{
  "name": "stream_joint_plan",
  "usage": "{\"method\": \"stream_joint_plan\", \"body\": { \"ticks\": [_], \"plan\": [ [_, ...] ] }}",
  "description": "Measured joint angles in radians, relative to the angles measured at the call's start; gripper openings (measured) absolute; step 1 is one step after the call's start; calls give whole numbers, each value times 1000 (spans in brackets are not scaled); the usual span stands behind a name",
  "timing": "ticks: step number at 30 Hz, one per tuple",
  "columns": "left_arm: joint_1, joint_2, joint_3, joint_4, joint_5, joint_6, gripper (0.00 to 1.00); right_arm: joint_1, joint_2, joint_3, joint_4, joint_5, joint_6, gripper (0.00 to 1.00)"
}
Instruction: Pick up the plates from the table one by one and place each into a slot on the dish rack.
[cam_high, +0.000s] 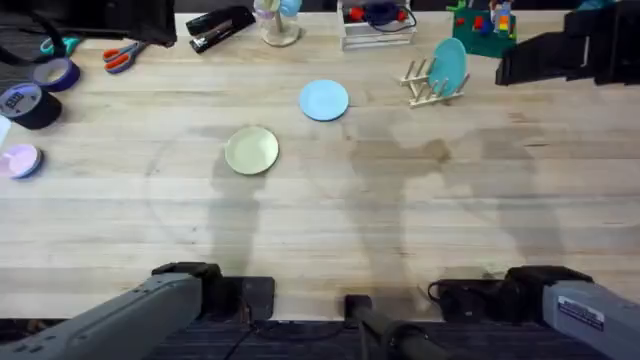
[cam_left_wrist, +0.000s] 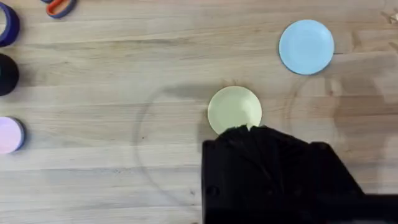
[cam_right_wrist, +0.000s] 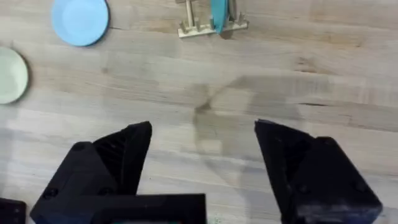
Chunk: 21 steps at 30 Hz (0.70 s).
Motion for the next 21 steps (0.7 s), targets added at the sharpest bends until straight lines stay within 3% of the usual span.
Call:
{"method": "stream_joint_plan", "body": {
  "ticks": [21],
  "plan": [
    [0, 0, 0, -10, 1, 0, 41, 0, 0, 1, 0, 0, 0, 995]
  ]
}}
